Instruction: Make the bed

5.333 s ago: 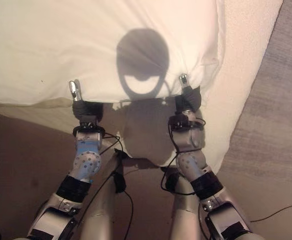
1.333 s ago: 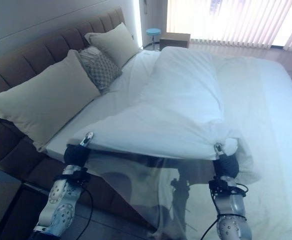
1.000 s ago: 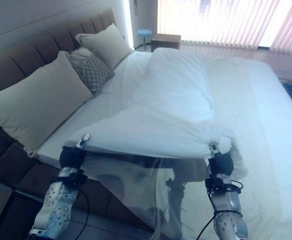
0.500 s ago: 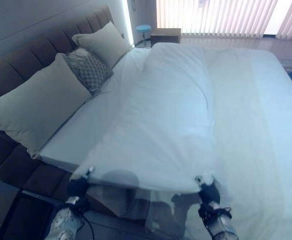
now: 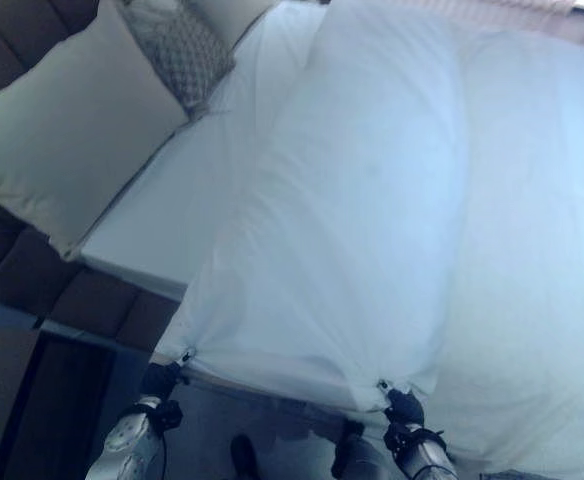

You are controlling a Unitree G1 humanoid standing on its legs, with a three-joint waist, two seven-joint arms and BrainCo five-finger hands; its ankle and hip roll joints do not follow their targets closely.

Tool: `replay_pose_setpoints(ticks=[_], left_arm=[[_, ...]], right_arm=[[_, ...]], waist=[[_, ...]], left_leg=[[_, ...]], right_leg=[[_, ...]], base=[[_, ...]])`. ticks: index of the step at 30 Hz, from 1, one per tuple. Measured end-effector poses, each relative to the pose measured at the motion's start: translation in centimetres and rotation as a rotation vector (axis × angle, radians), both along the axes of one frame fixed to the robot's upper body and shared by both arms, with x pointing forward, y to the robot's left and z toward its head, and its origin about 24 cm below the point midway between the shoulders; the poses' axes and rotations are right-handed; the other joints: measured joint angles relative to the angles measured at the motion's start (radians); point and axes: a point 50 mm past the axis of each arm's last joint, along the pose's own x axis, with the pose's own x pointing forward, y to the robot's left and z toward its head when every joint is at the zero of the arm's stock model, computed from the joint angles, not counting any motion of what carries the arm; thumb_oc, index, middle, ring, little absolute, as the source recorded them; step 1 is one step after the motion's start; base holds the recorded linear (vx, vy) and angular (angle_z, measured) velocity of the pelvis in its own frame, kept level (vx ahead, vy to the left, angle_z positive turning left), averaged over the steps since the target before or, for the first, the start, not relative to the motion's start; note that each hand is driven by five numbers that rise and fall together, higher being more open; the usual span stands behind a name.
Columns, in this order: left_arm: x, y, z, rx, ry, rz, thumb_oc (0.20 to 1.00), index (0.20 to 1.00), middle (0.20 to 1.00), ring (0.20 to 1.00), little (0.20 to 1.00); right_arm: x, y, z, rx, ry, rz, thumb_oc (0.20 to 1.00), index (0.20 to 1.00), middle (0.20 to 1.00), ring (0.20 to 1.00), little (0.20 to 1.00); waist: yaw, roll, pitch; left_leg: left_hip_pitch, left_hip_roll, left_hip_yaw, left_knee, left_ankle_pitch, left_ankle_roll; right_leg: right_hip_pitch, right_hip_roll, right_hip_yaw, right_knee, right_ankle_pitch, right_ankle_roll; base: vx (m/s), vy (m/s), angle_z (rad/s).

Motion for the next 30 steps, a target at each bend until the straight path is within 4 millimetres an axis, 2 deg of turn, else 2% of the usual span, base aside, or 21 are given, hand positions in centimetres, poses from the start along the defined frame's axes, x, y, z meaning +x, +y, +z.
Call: replay_pose_setpoints(ticks=[1,3,8,12,16,18,22,23,24,26,28,30], left_arm=[[1.1,-0.2,0.7,0.003,-0.025,0.000,0.200,0.200,0.200,0.200,0.200],[2.7,-0.8,2.0,0.013,-0.069,-0.012,0.200,0.200,0.200,0.200,0.200],[4.1,-1.1,3.7,0.078,-0.134,-0.039,0.200,0.200,0.200,0.200,0.200],[6.2,-0.5,6.8,0.274,-0.209,-0.112,0.200,0.200,0.200,0.200,0.200],[8.5,-0.7,8.9,0.392,-0.234,-0.095,0.200,0.200,0.200,0.200,0.200],[9.0,-0.7,9.8,0.409,-0.255,-0.084,0.200,0.200,0.200,0.200,0.200],[10.5,-0.9,12.4,0.525,-0.306,-0.091,0.200,0.200,0.200,0.200,0.200],[10.8,-0.7,13.3,0.547,-0.327,-0.078,0.200,0.200,0.200,0.200,0.200],[11.0,-0.6,13.7,0.562,-0.334,-0.077,0.200,0.200,0.200,0.200,0.200],[11.7,0.0,15.4,0.667,-0.352,-0.077,0.200,0.200,0.200,0.200,0.200],[12.2,0.0,16.6,0.695,-0.372,-0.062,0.200,0.200,0.200,0.200,0.200],[12.3,0.2,17.0,0.710,-0.382,-0.034,0.200,0.200,0.200,0.200,0.200]], right_arm=[[1.4,-0.3,1.1,-0.031,-0.037,0.013,0.200,0.200,0.200,0.200,0.200],[3.0,-1.1,2.7,-0.113,-0.082,0.042,0.200,0.200,0.200,0.200,0.200],[5.4,-1.8,5.5,-0.297,-0.160,0.126,0.200,0.200,0.200,0.200,0.200],[8.4,-2.2,9.2,-0.426,-0.261,0.125,0.200,0.200,0.200,0.200,0.200],[11.3,-2.4,12.5,-0.515,-0.313,0.084,0.200,0.200,0.200,0.200,0.200],[11.9,-2.6,13.8,-0.535,-0.353,0.064,0.200,0.200,0.200,0.200,0.200],[13.2,-2.9,17.1,-0.596,-0.435,0.044,0.200,0.200,0.200,0.200,0.200],[13.7,-2.6,18.3,-0.599,-0.476,0.042,0.200,0.200,0.200,0.200,0.200],[13.8,-2.6,18.7,-0.607,-0.486,0.043,0.200,0.200,0.200,0.200,0.200],[14.5,-2.5,20.6,-0.643,-0.537,0.047,0.200,0.200,0.200,0.200,0.200],[14.8,-2.3,22.0,-0.665,-0.589,0.044,0.200,0.200,0.200,0.200,0.200],[15.0,-1.8,23.1,-0.688,-0.644,0.044,0.200,0.200,0.200,0.200,0.200]], waist=[[0.005,0.019,0.060],[0.002,0.046,0.103],[0.003,0.051,0.113],[0.004,0.058,0.119],[0.006,0.058,0.118],[0.005,0.059,0.119],[0.006,0.059,0.117],[0.003,0.058,0.117],[0.001,0.058,0.117],[0.002,0.058,0.117],[-0.007,0.058,0.116],[-0.018,0.058,0.116]], left_leg=[[-0.032,0.008,0.003,0.017,-0.002,-0.001],[-0.131,0.019,0.000,0.056,-0.004,0.001],[-0.317,0.046,-0.004,0.141,-0.010,0.000],[-0.524,0.064,-0.004,0.226,-0.019,0.012],[-0.651,0.086,-0.002,0.334,-0.055,0.020],[-0.704,0.096,-0.002,0.385,-0.072,0.024],[-0.854,0.137,-0.007,0.575,-0.151,0.032],[-0.897,0.148,-0.008,0.623,-0.164,0.035],[-0.914,0.150,-0.009,0.646,-0.169,0.035],[-1.000,0.180,-0.034,0.774,-0.229,0.035],[-1.061,0.194,-0.041,0.864,-0.262,0.041],[-1.111,0.206,-0.058,0.936,-0.297,0.046]], right_leg=[[-0.024,0.004,0.001,0.004,0.007,-0.011],[-0.109,0.002,-0.001,0.029,0.004,-0.023],[-0.279,-0.009,-0.003,0.098,-0.020,-0.048],[-0.476,-0.026,0.002,0.173,-0.034,-0.070],[-0.605,-0.050,0.025,0.259,-0.059,-0.083],[-0.659,-0.057,0.035,0.297,-0.069,-0.089],[-0.813,-0.070,0.078,0.450,-0.129,-0.100],[-0.855,-0.077,0.084,0.490,-0.136,-0.107],[-0.876,-0.078,0.090,0.511,-0.141,-0.110],[-0.966,-0.086,0.120,0.621,-0.181,-0.123],[-1.038,-0.096,0.150,0.704,-0.206,-0.129],[-1.093,-0.097,0.168,0.756,-0.218,-0.140]], base=[[-0.11,-0.020,-0.15],[-0.07,-0.060,0.11],[-0.08,-0.036,0.09],[-0.01,-0.031,0.07],[0.01,0.001,-0.01],[0.05,-0.003,-0.04],[0.08,-0.045,-0.10],[0.10,-0.046,-0.05],[0.10,-0.034,-0.09],[0.12,-0.004,-0.14],[0.10,-0.010,-0.11],[0.08,-0.045,-0.15]])
